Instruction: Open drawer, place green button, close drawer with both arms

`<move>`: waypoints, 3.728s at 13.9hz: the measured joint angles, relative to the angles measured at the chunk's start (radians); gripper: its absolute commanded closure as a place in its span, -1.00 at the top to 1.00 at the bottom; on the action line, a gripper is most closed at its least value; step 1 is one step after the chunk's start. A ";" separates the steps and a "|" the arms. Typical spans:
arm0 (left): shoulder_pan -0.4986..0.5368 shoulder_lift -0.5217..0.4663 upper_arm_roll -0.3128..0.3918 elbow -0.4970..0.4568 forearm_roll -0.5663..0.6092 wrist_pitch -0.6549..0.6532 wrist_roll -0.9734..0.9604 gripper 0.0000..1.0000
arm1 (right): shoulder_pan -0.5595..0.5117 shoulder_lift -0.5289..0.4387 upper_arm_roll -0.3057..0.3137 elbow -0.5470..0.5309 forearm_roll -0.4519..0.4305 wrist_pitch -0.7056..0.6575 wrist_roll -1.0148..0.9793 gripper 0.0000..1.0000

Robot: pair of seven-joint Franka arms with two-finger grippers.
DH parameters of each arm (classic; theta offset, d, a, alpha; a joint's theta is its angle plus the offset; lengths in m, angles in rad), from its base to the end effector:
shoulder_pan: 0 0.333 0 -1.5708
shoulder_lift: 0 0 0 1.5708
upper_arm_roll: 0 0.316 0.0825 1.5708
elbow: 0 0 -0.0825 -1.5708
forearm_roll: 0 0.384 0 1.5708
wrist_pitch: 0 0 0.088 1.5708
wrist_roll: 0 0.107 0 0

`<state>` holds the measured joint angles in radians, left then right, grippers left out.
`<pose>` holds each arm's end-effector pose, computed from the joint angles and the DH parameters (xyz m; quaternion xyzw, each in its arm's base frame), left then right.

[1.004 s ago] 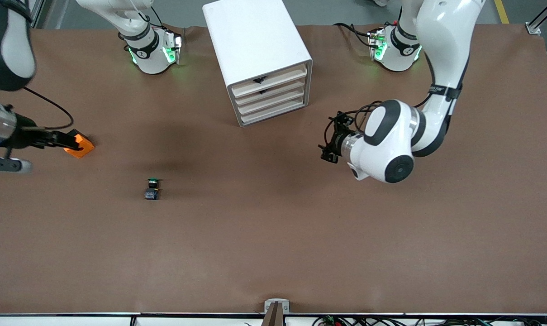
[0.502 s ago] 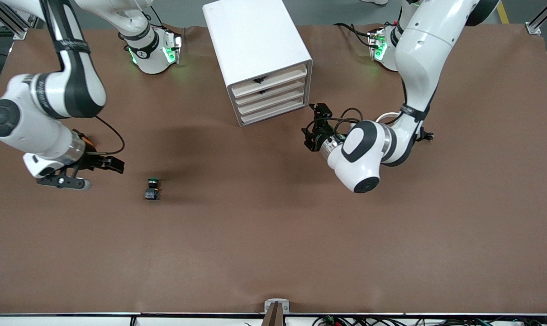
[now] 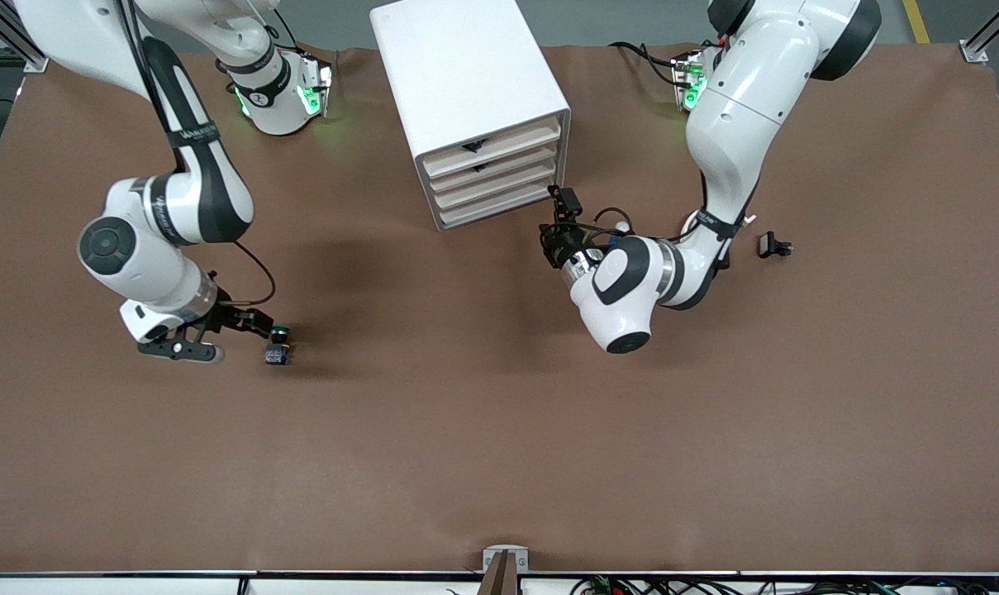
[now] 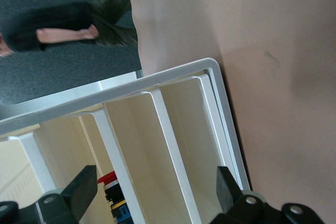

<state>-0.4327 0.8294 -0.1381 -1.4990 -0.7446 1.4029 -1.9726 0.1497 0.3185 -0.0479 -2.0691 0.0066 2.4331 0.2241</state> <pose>0.4825 -0.3928 0.1821 -0.5562 -0.6026 0.5025 0.2739 0.5900 0.0609 0.2811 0.9978 -0.0622 0.0235 0.0015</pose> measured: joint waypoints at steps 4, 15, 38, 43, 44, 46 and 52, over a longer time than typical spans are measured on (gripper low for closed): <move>-0.007 0.051 -0.001 0.001 -0.037 -0.039 -0.056 0.70 | 0.005 0.082 0.000 0.001 0.000 0.132 0.002 1.00; -0.082 0.165 -0.005 0.001 -0.104 -0.123 -0.062 -0.17 | 0.004 0.209 -0.005 0.041 0.000 0.183 0.004 1.00; 0.017 0.182 0.007 0.038 -0.105 -0.122 -0.106 -0.76 | 0.171 0.108 0.024 0.116 0.007 -0.065 0.486 -1.00; 0.055 0.183 0.009 0.061 -0.105 -0.115 -0.129 -0.76 | 0.284 0.031 0.107 0.121 0.008 -0.147 0.805 -1.00; 0.064 0.183 0.009 0.068 -0.105 -0.113 -0.131 -0.76 | 0.295 0.020 0.128 0.123 0.008 -0.159 0.861 -1.00; 0.075 0.184 0.011 0.085 -0.105 -0.106 -0.132 -0.72 | 0.313 0.008 0.167 0.134 0.008 -0.189 0.968 -1.00; 0.084 0.184 0.028 0.139 -0.105 -0.071 -0.133 -0.55 | 0.451 0.005 0.204 0.155 0.009 -0.208 1.259 -1.00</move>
<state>-0.3484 1.0132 -0.1104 -1.3596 -0.8495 1.3316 -2.1054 0.6007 0.3231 0.1565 -1.9141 0.0152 2.2254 1.4831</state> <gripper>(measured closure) 0.833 0.581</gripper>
